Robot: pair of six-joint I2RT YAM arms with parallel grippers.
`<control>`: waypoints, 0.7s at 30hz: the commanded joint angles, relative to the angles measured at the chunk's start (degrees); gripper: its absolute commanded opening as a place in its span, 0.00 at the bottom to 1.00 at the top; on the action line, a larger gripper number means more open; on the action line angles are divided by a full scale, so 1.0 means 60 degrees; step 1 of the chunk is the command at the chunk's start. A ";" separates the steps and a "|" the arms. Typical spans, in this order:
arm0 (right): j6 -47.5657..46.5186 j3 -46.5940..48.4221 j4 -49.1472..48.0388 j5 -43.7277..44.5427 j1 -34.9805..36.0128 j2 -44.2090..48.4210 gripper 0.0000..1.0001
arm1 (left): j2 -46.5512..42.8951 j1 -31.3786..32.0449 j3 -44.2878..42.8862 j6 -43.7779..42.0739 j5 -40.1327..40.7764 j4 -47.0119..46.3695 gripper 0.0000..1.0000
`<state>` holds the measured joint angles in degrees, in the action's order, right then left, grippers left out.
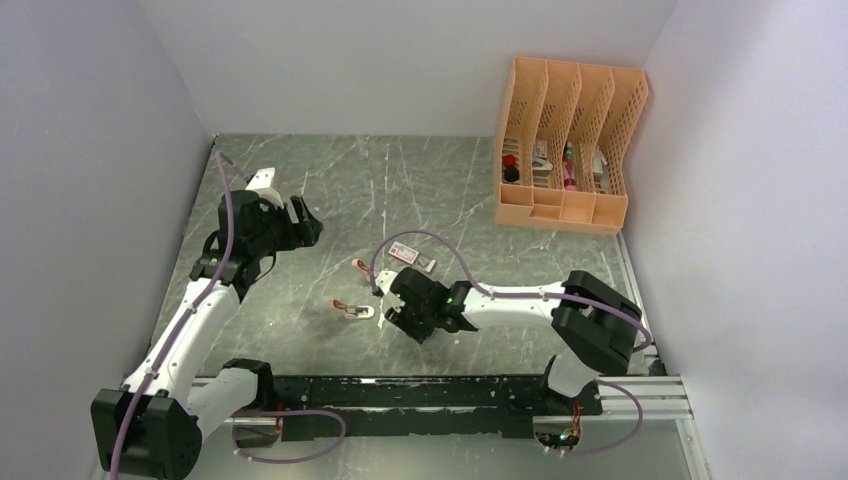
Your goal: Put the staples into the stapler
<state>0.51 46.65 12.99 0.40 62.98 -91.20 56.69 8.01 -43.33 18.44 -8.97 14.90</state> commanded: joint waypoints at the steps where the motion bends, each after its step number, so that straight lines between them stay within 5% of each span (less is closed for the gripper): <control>1: -0.0166 0.0180 0.0120 0.0141 0.0091 -0.0211 0.39 | 0.0034 -0.0090 -0.0040 -0.0106 0.0040 0.0007 0.79; 21: 0.0208 0.0031 -0.0205 0.0409 0.0443 -0.0463 0.21 | 0.0125 -0.0090 -0.0045 -0.0117 0.0047 0.0024 0.79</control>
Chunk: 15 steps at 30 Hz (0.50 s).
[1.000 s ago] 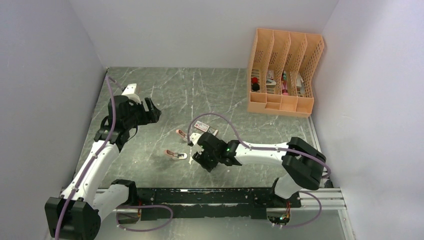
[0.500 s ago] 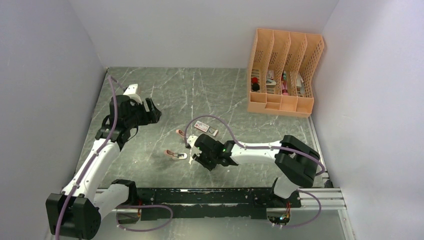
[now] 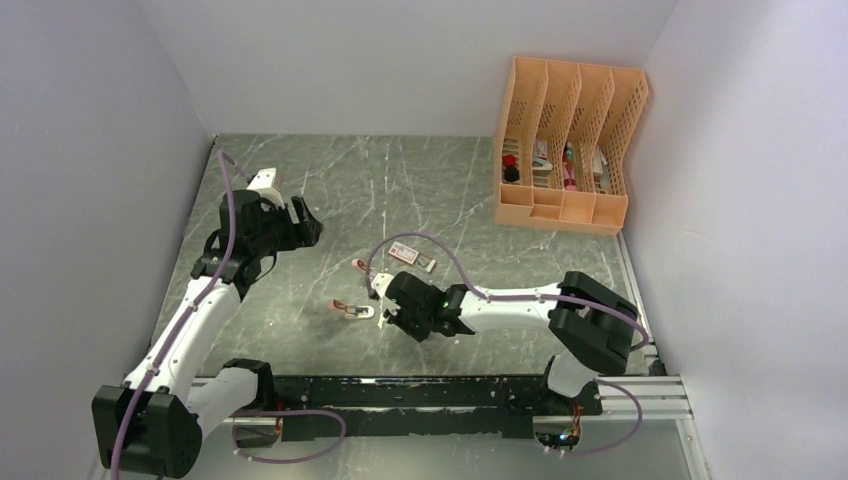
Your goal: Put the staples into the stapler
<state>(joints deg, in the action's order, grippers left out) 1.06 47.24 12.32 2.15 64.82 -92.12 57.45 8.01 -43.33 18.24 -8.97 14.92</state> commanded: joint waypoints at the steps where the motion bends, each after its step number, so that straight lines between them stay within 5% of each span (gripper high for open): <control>1: 0.0149 -0.0043 -0.0114 0.0129 0.0158 -0.0362 0.21 | -0.0005 -0.0090 -0.0051 -0.0085 0.0051 0.0015 0.79; 15: 0.0834 0.0719 -0.1301 0.0520 0.0319 -0.1466 0.20 | 0.0022 -0.0090 -0.0085 -0.0096 0.0119 0.0019 0.78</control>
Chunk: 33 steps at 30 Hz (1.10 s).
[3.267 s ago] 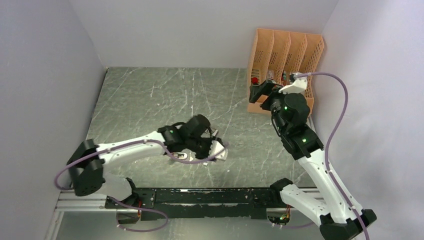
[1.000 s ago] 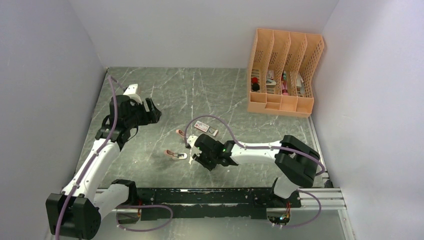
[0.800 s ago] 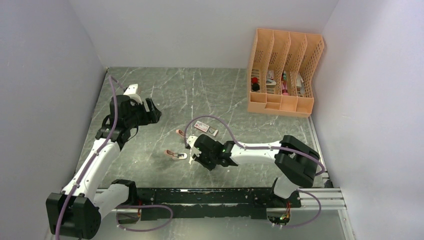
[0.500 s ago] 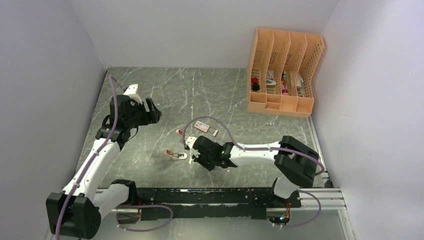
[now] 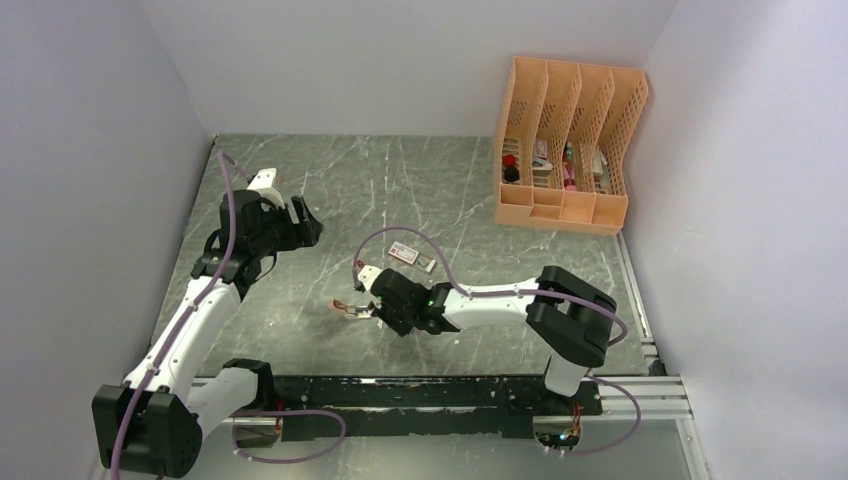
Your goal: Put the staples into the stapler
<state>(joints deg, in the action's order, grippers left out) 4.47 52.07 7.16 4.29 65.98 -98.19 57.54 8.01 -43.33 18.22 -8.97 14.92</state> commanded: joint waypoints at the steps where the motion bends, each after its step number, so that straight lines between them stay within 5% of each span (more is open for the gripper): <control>1: 0.0224 -0.0105 -0.0566 0.0200 0.0119 -0.0495 0.21 | 0.0014 -0.0092 -0.0080 -0.0096 0.0120 0.0024 0.78; 13: -0.0139 -0.1378 -0.2178 0.0179 0.0112 -0.0333 0.38 | 0.0049 -0.0090 -0.0090 -0.0128 0.0240 0.0077 0.78; 33: -0.0545 -0.3894 -0.5648 0.0193 0.0126 -0.0041 0.34 | 0.0065 -0.0090 -0.0117 -0.0188 0.0533 0.0166 0.78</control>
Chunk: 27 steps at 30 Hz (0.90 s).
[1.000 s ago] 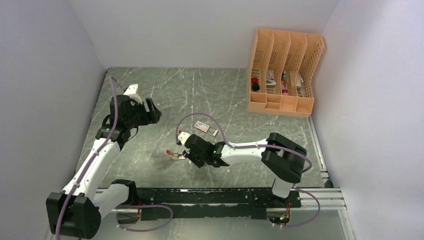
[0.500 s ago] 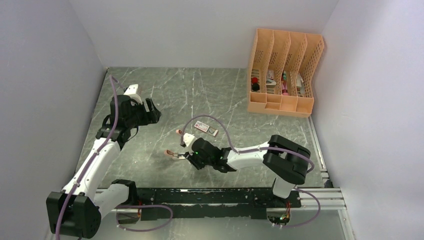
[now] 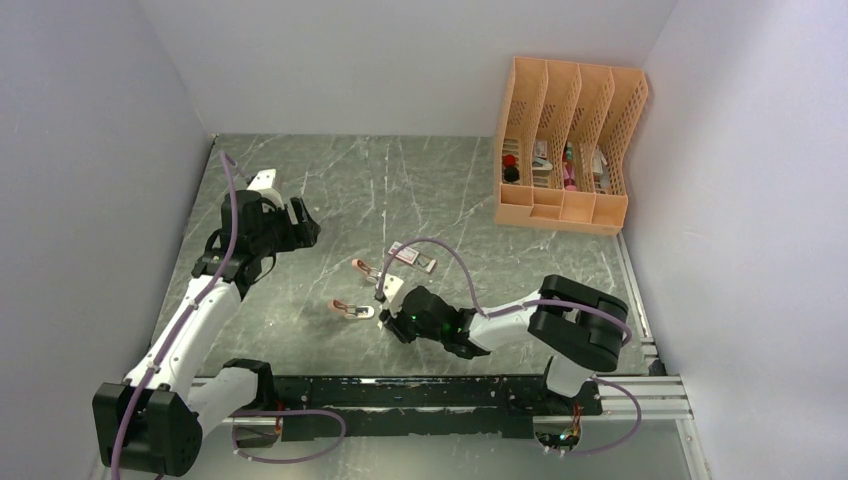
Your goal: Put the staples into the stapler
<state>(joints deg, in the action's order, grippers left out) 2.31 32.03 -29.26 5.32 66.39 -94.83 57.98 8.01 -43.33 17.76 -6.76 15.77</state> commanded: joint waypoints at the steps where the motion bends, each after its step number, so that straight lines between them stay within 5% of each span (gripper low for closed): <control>1: -0.0149 -0.0633 0.0307 0.0018 0.0064 -0.0635 0.34 | 0.0000 -0.0092 -0.0130 -0.0104 0.0148 0.0034 0.78; 27: 0.0025 -0.1237 -0.0535 -0.0026 0.0052 -0.1059 0.24 | 0.0043 -0.0090 -0.0152 -0.0136 0.0109 0.0077 0.77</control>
<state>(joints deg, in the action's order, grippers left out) 1.69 27.59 -43.24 5.39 66.46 -98.24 58.39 8.01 -43.33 17.41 -6.59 15.99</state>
